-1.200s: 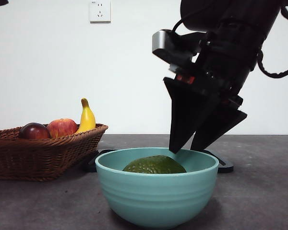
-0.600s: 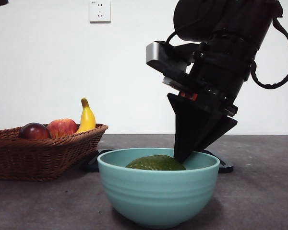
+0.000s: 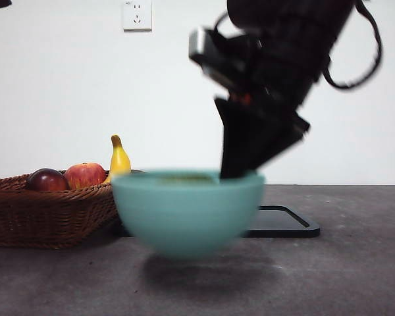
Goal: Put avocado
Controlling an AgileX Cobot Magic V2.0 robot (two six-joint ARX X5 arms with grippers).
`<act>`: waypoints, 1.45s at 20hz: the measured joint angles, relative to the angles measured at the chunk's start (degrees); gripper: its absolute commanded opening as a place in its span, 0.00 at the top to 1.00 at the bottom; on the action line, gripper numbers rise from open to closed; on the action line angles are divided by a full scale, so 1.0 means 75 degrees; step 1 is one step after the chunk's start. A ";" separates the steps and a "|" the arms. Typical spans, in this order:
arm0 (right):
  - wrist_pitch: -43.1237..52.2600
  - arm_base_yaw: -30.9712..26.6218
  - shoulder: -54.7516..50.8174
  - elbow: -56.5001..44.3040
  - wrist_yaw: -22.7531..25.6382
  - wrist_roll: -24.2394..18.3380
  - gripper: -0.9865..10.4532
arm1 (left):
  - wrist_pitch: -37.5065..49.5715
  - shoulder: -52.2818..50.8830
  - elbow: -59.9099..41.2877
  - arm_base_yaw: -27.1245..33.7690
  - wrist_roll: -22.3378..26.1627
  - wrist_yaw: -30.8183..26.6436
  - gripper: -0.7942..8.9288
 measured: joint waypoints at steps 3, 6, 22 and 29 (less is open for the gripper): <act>-0.0085 -0.0303 0.0000 0.0694 0.0009 0.0032 0.90 | 0.0000 0.0000 0.0000 0.0000 0.0000 0.0000 0.57; -0.0259 -0.0860 0.0204 0.1413 0.0152 0.0087 0.90 | 0.0000 0.0000 0.0000 0.0000 0.0000 0.0000 0.57; -0.0332 -0.2194 0.3491 0.3893 0.0192 0.0070 0.90 | 0.0087 -0.0003 0.0000 0.0000 0.0000 0.0000 0.57; -0.0332 -0.2189 0.3759 0.3914 0.0178 0.0070 0.90 | 0.0093 -0.0003 0.0000 0.0000 0.0000 0.0000 0.57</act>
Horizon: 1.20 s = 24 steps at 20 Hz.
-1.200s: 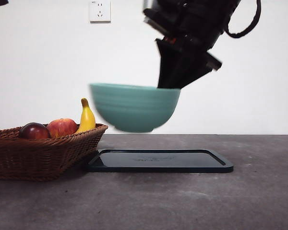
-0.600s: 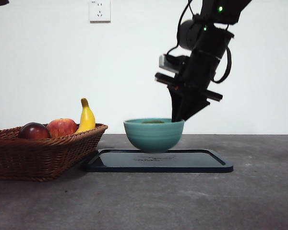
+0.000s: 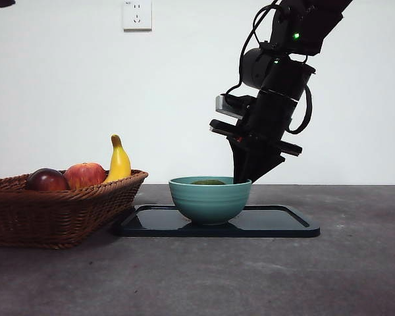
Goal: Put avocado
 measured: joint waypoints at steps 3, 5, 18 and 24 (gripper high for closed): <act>-0.0032 0.0000 0.0000 0.0000 0.0000 0.0003 0.81 | -0.0003 0.0000 0.0000 0.0000 0.0000 0.0000 0.57; -0.0041 0.0000 -0.0041 0.0000 0.0023 0.0003 0.77 | 0.0000 0.0000 0.0000 0.0000 0.0000 0.0000 0.57; -0.2591 0.0009 -0.3952 0.0513 0.0137 -0.0289 0.77 | 0.0038 0.0000 0.0000 0.0000 0.0000 0.0000 0.57; -0.2702 0.0198 -0.5863 -0.0740 0.0134 -0.0291 0.77 | 0.0041 0.0000 0.0000 0.0000 0.0000 0.0000 0.57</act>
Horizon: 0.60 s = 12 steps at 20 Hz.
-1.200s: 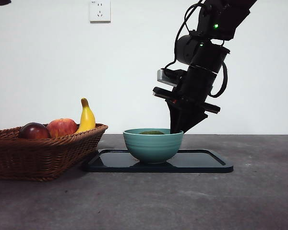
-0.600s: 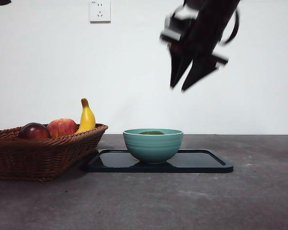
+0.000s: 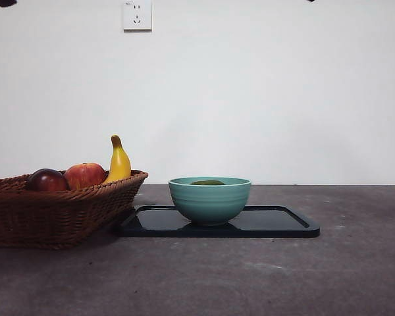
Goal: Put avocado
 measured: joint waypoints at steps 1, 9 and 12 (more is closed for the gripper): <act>0.0058 0.0108 -0.0315 -0.0396 -0.0058 -0.0003 0.77 | 0.0015 0.0000 0.0000 0.0000 0.0000 0.0000 0.57; 0.1058 0.1279 -0.2696 -0.3809 -0.0731 0.0166 0.77 | 0.0087 0.0000 0.0000 0.0000 0.0000 0.0000 0.57; 0.1390 0.1644 -0.3098 -0.4532 -0.0737 0.0367 0.77 | 0.0169 0.0000 0.0000 0.0000 0.0000 0.0000 0.57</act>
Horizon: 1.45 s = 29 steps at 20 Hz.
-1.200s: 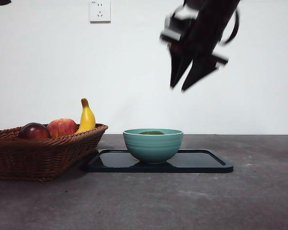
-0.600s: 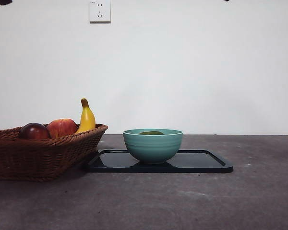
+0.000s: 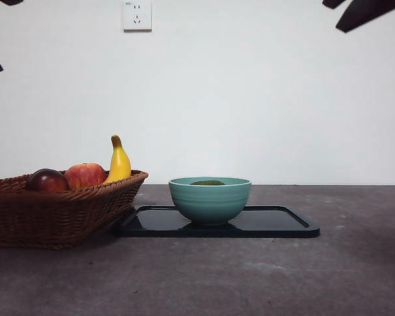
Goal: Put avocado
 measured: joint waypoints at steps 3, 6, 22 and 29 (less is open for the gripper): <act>0.0070 0.0134 0.0003 -0.0172 -0.0003 0.0076 0.77 | 0.0000 0.0000 0.0000 0.0000 0.0000 0.0000 0.57; 0.0262 0.0143 0.0000 -0.0172 -0.0003 0.0079 0.77 | 0.0000 0.0000 0.0000 0.0000 0.0000 0.0000 0.57; 0.0259 0.0152 0.0000 -0.0172 0.0000 0.0105 0.91 | -0.0003 0.0000 0.0000 0.0000 0.0000 0.0000 0.91; 0.0259 0.0152 0.0000 -0.0172 0.0000 0.0105 0.91 | -0.0003 0.0000 0.0000 0.0000 0.0000 0.0000 0.91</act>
